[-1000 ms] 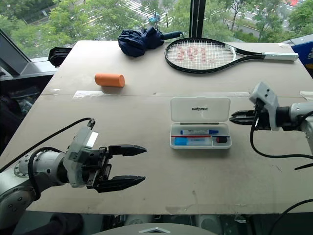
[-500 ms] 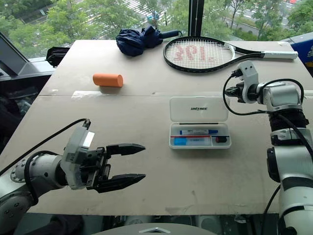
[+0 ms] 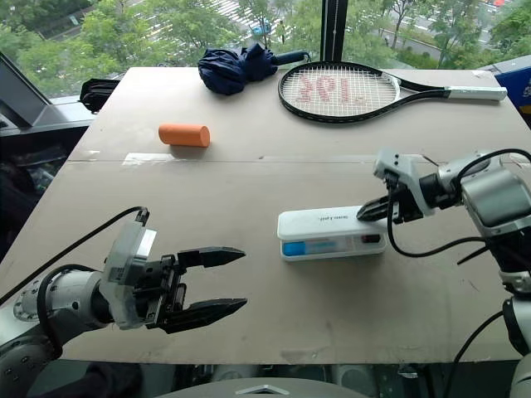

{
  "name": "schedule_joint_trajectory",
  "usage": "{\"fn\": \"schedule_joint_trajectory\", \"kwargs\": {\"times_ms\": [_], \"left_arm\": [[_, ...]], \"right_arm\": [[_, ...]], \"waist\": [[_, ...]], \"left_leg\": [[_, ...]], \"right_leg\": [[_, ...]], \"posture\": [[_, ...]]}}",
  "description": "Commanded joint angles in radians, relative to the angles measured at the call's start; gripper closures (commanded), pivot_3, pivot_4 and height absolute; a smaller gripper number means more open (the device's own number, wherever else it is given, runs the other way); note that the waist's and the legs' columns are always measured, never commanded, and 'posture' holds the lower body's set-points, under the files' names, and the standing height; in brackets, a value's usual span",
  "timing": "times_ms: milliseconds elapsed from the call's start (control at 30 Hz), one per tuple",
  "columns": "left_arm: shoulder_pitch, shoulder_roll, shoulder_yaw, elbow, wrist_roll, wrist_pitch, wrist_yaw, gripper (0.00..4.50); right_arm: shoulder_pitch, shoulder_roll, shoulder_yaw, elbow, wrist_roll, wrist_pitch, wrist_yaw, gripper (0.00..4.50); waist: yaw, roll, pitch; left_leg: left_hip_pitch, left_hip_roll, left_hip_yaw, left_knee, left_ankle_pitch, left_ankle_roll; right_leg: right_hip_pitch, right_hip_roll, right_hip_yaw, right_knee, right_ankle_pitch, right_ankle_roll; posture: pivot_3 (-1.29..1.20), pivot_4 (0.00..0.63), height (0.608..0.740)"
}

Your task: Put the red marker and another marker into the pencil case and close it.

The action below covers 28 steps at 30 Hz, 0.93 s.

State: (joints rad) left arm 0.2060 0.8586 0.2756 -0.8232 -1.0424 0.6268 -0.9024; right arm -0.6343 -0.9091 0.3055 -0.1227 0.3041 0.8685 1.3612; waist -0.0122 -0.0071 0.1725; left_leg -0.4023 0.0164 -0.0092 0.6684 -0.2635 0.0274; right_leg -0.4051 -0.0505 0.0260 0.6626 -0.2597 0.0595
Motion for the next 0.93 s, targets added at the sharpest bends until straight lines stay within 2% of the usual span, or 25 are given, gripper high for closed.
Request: {"fn": "schedule_joint_trajectory", "kwargs": {"times_ms": [33,133,167,233,267,367,467,533,567,600,700,800,933], "left_arm": [[-0.022,0.006,-0.007,0.003,0.000,-0.016,-0.020,0.78],[-0.030,0.014,-0.012,0.005,0.000,-0.010,-0.024,0.78],[-0.027,0.022,-0.003,0.008,0.002,-0.005,-0.026,0.78],[-0.015,0.034,0.011,0.014,0.014,-0.003,-0.031,0.78],[-0.007,0.038,0.018,0.016,0.019,-0.002,-0.031,0.78],[0.024,0.039,0.034,0.027,0.049,-0.015,-0.032,0.78],[0.091,0.032,0.082,0.036,0.079,-0.026,-0.037,0.78],[0.141,0.029,0.123,0.049,0.100,-0.039,-0.060,0.78],[0.166,0.026,0.152,0.057,0.106,-0.043,-0.067,0.78],[0.188,0.025,0.180,0.063,0.112,-0.047,-0.075,0.78],[0.257,0.026,0.246,0.089,0.153,-0.076,-0.136,0.78],[0.302,0.034,0.270,0.114,0.198,-0.106,-0.193,0.78],[0.261,0.066,0.235,0.140,0.210,-0.089,-0.212,0.78]], "right_arm": [[0.109,0.032,0.068,-0.082,-0.124,-0.077,-0.169,4.43],[0.223,0.035,0.086,-0.088,-0.209,-0.199,-0.264,4.43],[0.292,0.048,-0.032,-0.152,-0.128,-0.214,-0.267,4.43],[0.406,0.066,-0.234,-0.256,-0.003,-0.242,-0.269,4.43],[0.467,0.071,-0.333,-0.299,0.042,-0.263,-0.265,4.43],[0.602,0.062,-0.504,-0.359,0.109,-0.309,-0.243,4.43],[0.809,0.064,-0.737,-0.370,0.129,-0.400,-0.196,3.65],[0.911,0.087,-0.854,-0.376,0.139,-0.444,-0.185,2.70],[0.981,0.103,-0.931,-0.381,0.147,-0.465,-0.168,1.98],[1.047,0.120,-1.001,-0.383,0.150,-0.492,-0.147,1.70],[1.206,0.164,-1.143,-0.396,0.169,-0.557,-0.089,0.17],[1.289,0.182,-1.209,-0.385,0.177,-0.616,-0.056,0.07],[1.307,0.166,-1.208,-0.391,0.184,-0.639,-0.064,0.07]], "waist": [[-0.003,0.000,-0.001],[-0.002,-0.012,-0.012],[0.001,-0.018,-0.017],[0.009,-0.021,-0.019],[0.016,-0.020,-0.018],[0.026,-0.013,-0.013],[0.027,-0.010,-0.012],[0.026,-0.010,-0.011],[0.026,-0.010,-0.011],[0.025,-0.009,-0.011],[0.026,-0.008,-0.011],[0.023,-0.007,-0.011],[0.023,-0.008,-0.011]], "left_leg": [[0.000,0.000,0.000,0.000,0.000,0.000],[0.006,0.001,0.000,0.000,0.000,0.000],[0.008,0.002,-0.001,0.000,0.000,0.000],[0.011,0.002,-0.003,-0.001,0.000,0.000],[0.010,0.002,-0.004,0.000,0.000,0.000],[0.007,0.000,-0.002,0.000,0.000,0.000],[0.005,-0.001,-0.001,0.000,0.000,0.000],[0.006,-0.001,-0.002,0.000,0.000,0.000],[0.006,0.000,-0.002,0.000,0.000,0.000],[0.006,0.000,-0.002,0.000,0.000,0.000],[0.007,0.001,-0.001,-0.001,0.000,0.000],[0.007,0.002,0.001,-0.001,0.000,0.000],[0.008,0.003,0.003,0.000,0.000,0.000]], "right_leg": [[0.000,0.000,0.000,0.000,0.000,0.000],[0.005,0.002,0.000,0.000,0.000,0.000],[0.008,0.002,-0.001,-0.001,0.000,-0.001],[0.012,0.002,-0.002,-0.002,-0.002,-0.004],[0.012,0.002,-0.003,-0.003,-0.002,-0.004],[0.011,-0.001,-0.002,-0.004,-0.002,-0.004],[0.009,-0.001,-0.001,-0.004,-0.002,-0.003],[0.009,-0.001,-0.002,-0.005,-0.001,0.000],[0.009,0.000,-0.002,-0.004,-0.001,-0.001],[0.009,0.001,-0.002,-0.004,-0.001,-0.002],[0.009,0.001,-0.001,-0.005,-0.003,-0.004],[0.009,0.002,0.000,-0.005,-0.003,-0.004],[0.009,0.002,0.002,-0.005,-0.003,-0.004]], "posture": [[0.00,0.150,0.732],[0.00,0.150,0.732],[0.00,0.150,0.732],[0.00,0.150,0.732],[0.00,0.150,0.732],[0.00,0.150,0.732],[0.00,0.150,0.732],[0.00,0.150,0.732],[0.00,0.150,0.732],[0.00,0.150,0.732],[0.00,0.150,0.732],[0.00,0.150,0.732],[0.00,0.150,0.732]]}}
